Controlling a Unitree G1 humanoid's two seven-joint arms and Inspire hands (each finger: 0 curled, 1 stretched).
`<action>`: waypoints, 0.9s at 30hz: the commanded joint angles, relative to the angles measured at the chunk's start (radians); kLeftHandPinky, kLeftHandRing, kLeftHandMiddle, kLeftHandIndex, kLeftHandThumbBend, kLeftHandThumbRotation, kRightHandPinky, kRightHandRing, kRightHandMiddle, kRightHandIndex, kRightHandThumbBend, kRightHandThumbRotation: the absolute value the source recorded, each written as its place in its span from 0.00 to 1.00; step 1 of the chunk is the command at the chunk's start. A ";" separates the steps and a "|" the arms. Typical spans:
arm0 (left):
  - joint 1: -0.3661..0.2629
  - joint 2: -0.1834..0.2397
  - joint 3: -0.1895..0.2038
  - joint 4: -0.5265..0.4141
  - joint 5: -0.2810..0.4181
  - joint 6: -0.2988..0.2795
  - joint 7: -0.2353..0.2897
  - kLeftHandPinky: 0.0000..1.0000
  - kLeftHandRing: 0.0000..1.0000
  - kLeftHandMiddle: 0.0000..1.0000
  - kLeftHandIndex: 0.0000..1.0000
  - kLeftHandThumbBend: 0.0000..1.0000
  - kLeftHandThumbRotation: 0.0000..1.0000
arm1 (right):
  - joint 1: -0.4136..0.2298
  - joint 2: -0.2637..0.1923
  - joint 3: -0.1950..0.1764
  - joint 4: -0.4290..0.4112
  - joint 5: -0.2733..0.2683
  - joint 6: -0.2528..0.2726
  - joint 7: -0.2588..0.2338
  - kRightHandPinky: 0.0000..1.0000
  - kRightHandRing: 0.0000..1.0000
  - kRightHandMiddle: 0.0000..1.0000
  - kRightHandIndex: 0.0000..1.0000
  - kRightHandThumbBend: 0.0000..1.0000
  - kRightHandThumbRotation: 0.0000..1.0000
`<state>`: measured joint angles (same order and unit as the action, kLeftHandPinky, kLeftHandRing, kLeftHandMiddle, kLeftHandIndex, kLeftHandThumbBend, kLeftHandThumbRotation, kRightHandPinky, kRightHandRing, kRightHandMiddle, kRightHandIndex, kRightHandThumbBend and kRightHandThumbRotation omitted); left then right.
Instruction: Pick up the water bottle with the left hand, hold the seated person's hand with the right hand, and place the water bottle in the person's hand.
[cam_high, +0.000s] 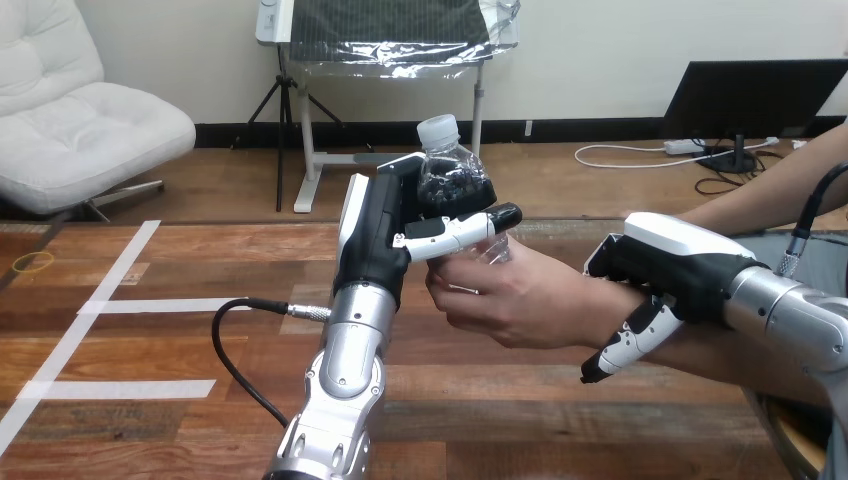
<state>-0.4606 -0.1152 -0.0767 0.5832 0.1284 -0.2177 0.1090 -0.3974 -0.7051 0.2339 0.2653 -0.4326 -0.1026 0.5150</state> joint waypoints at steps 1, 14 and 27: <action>-0.011 -0.033 -0.046 -0.039 0.008 -0.011 -0.029 0.29 0.36 0.42 0.45 0.69 0.00 | -0.008 0.062 0.002 0.021 0.032 0.000 -0.013 0.11 0.16 0.22 0.24 0.72 0.00; 0.008 -0.017 -0.032 -0.064 -0.079 0.020 -0.148 0.44 0.61 0.66 0.69 0.86 0.40 | 0.000 0.057 -0.003 0.027 0.058 -0.007 0.017 0.23 0.29 0.35 0.38 0.74 0.08; 0.032 0.016 -0.034 -0.095 -0.066 0.008 -0.176 0.61 0.77 0.77 0.81 0.94 0.76 | -0.006 0.040 0.001 0.024 0.073 -0.002 0.097 0.40 0.47 0.55 0.62 0.79 0.40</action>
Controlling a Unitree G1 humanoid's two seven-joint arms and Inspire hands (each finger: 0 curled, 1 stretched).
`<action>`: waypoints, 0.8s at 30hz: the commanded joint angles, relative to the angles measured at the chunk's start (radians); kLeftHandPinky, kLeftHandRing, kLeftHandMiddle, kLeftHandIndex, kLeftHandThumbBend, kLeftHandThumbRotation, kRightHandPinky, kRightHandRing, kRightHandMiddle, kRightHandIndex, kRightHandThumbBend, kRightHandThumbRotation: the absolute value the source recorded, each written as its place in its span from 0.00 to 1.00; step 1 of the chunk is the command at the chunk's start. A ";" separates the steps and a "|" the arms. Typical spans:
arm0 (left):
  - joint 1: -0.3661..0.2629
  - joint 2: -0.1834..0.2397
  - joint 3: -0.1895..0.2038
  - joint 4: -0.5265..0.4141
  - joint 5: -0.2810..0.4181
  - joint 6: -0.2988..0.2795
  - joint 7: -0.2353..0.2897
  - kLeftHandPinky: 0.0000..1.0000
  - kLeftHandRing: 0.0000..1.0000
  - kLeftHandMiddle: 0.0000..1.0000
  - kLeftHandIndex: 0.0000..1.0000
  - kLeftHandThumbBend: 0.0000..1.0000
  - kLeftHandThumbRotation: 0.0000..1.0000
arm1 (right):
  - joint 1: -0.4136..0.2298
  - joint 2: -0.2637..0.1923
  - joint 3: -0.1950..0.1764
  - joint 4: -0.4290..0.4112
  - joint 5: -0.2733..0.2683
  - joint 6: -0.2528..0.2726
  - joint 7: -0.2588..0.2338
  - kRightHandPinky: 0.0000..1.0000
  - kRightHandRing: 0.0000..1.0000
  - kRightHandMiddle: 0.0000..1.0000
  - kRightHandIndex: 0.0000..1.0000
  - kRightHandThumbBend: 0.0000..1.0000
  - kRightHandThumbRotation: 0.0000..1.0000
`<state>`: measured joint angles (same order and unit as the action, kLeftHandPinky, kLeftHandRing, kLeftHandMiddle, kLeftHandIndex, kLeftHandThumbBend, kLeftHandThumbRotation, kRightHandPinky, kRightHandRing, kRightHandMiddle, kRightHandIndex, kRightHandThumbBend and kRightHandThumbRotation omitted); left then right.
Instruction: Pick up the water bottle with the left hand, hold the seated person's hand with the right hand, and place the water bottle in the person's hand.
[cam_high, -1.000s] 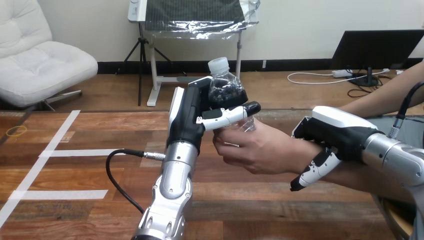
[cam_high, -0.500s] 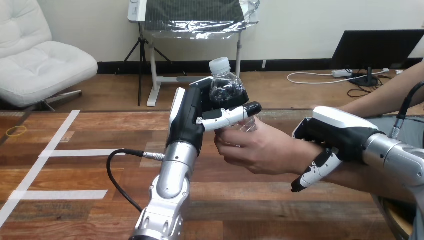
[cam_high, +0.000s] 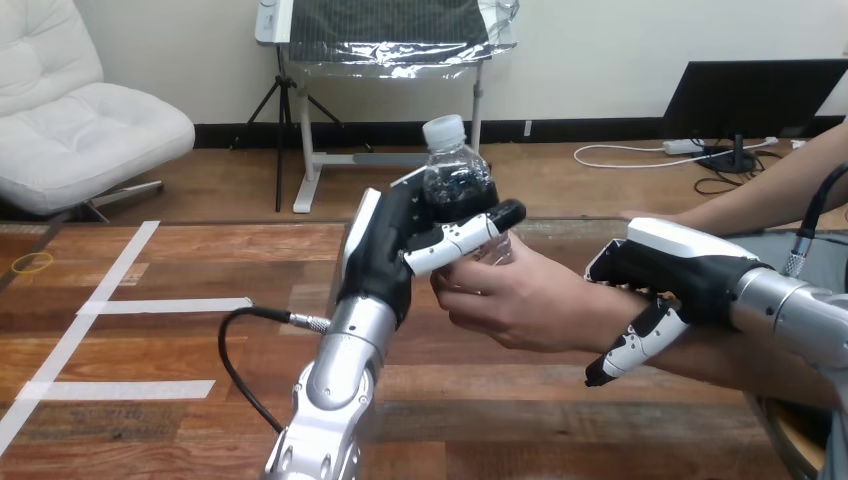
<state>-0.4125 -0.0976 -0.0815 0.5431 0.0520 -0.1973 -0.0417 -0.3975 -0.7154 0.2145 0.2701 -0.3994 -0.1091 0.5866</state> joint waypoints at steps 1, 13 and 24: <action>-0.014 0.000 -0.029 -0.057 0.011 -0.010 -0.026 0.65 0.79 0.78 0.82 0.95 0.82 | -0.005 0.051 0.019 0.019 0.040 0.005 0.029 0.43 0.50 0.58 0.65 0.80 0.44; 0.001 0.024 -0.028 -0.073 0.030 -0.001 -0.025 0.82 0.87 0.84 0.85 1.00 0.98 | 0.002 0.044 0.018 0.018 0.049 0.001 0.067 0.60 0.68 0.73 0.74 0.89 0.67; 0.022 0.034 -0.025 -0.085 0.035 -0.010 -0.028 0.93 0.91 0.87 0.86 1.00 1.00 | 0.014 0.040 0.013 0.006 0.058 0.010 0.092 0.65 0.73 0.77 0.79 0.97 0.83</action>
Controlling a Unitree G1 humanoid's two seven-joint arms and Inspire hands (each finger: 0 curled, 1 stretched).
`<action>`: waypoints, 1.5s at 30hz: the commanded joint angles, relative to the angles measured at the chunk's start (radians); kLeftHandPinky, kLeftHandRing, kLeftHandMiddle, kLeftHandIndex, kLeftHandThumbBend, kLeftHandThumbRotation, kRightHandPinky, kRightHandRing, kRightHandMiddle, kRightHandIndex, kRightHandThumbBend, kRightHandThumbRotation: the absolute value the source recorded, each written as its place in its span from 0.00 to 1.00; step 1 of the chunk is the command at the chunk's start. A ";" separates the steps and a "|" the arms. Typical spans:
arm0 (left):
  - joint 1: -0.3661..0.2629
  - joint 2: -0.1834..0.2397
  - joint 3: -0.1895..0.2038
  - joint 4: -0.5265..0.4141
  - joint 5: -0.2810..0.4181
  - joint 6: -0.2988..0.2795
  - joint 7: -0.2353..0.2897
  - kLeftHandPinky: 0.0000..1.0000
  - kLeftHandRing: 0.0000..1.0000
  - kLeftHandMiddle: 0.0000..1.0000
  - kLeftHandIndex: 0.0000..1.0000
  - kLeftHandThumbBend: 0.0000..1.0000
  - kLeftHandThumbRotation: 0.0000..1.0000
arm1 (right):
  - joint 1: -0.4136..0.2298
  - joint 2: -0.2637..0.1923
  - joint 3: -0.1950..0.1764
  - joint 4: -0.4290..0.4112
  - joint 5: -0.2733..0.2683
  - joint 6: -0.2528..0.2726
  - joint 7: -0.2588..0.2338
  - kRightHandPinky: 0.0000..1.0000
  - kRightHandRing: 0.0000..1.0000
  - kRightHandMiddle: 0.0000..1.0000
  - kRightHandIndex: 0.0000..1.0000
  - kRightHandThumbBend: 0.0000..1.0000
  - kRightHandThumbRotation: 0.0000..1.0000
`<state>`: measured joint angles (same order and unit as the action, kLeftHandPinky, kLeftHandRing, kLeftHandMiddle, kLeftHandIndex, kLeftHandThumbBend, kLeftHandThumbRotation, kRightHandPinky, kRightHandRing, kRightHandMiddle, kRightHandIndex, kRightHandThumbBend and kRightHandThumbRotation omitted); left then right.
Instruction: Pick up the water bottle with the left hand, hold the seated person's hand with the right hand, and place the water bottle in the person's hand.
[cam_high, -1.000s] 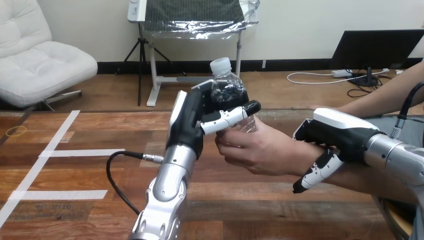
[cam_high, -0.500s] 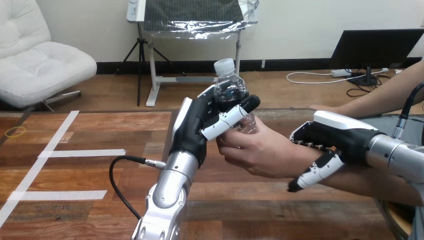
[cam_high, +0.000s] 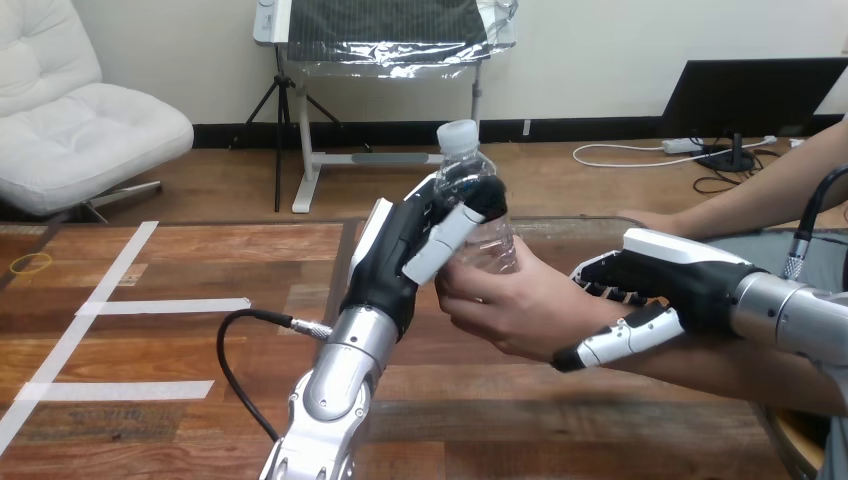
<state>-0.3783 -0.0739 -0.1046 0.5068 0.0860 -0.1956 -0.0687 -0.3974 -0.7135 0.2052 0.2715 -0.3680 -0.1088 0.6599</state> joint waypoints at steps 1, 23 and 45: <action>-0.011 0.010 0.000 -0.049 0.000 -0.014 -0.002 0.94 0.91 0.87 0.87 1.00 1.00 | 0.016 0.039 0.021 0.004 0.030 0.011 0.021 0.65 0.73 0.77 0.79 0.98 0.84; 0.045 0.011 0.023 -0.094 -0.035 -0.048 0.001 1.00 0.89 0.87 0.87 1.00 1.00 | 0.097 0.033 -0.001 -0.112 -0.020 0.115 -0.068 0.62 0.73 0.81 0.90 1.00 1.00; 0.209 0.044 0.025 -0.320 -0.043 -0.025 0.001 0.95 0.88 0.87 0.86 1.00 1.00 | 0.258 0.165 -0.133 -0.223 0.019 0.124 -0.411 0.62 0.78 0.84 0.94 0.87 1.00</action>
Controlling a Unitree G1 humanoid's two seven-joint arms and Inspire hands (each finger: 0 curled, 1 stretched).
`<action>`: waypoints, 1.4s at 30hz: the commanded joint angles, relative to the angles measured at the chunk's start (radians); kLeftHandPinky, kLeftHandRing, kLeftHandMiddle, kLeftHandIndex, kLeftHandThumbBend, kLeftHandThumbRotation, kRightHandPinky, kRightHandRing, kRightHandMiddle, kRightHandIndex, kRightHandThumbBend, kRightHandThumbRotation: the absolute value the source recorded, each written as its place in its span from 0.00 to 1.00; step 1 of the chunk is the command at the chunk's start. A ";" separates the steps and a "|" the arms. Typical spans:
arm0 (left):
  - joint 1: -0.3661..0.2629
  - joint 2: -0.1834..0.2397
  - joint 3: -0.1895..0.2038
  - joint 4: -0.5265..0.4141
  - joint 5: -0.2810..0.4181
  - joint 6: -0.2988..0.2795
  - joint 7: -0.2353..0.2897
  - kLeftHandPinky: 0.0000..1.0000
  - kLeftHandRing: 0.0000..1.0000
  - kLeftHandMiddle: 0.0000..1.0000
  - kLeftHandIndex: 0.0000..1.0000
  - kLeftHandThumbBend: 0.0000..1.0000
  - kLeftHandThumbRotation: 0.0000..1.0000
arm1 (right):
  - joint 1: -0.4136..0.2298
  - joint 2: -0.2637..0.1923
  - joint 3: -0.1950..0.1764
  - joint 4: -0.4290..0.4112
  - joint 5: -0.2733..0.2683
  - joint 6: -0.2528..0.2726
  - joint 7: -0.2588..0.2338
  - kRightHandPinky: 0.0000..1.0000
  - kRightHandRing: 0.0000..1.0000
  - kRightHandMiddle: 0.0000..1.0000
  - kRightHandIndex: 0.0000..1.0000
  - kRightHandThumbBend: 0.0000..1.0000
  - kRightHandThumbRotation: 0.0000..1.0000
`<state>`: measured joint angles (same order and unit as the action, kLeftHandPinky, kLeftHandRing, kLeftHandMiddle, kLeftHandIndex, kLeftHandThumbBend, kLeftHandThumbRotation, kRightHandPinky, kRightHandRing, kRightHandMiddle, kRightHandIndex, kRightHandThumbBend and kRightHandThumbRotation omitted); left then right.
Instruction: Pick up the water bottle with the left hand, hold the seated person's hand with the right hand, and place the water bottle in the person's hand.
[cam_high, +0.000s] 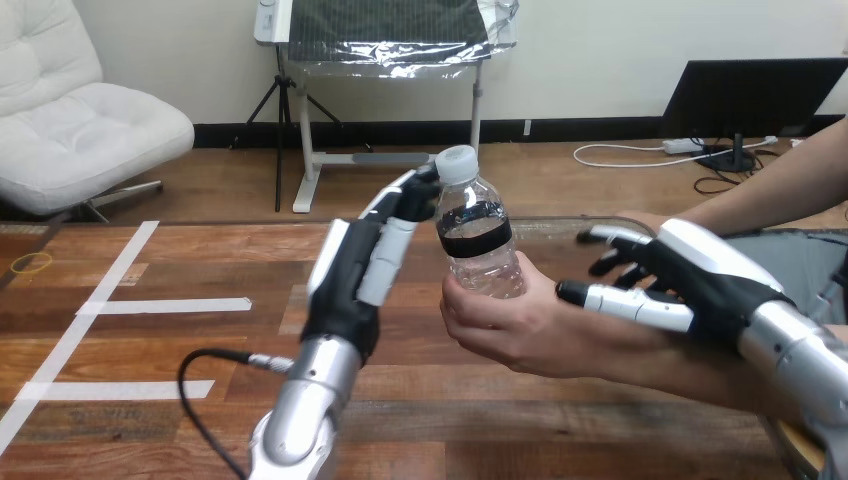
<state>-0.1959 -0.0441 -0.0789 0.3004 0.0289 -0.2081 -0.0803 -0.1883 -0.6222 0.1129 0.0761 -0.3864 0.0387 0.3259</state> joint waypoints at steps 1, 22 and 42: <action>0.034 0.017 -0.002 -0.124 0.022 -0.015 0.017 0.94 0.87 0.87 0.86 1.00 1.00 | 0.054 0.079 -0.045 -0.029 0.041 -0.031 -0.091 0.62 0.78 0.85 0.95 0.85 1.00; 0.267 0.005 0.012 -0.307 -0.058 -0.155 -0.002 0.87 0.81 0.83 0.84 0.95 1.00 | 0.252 0.310 -0.114 -0.068 0.204 -0.434 -0.379 0.76 0.85 0.87 0.90 0.68 1.00; 0.462 0.063 0.032 -0.386 -0.198 -0.320 -0.131 0.71 0.75 0.78 0.78 0.81 1.00 | 0.454 0.495 0.000 -0.148 0.429 -0.676 -0.266 0.78 0.81 0.81 0.89 0.77 1.00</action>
<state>0.2395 0.0059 -0.0490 -0.0140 -0.1230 -0.4524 -0.1706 0.2576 -0.1668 0.0754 0.0103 -0.0015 -0.5825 0.0311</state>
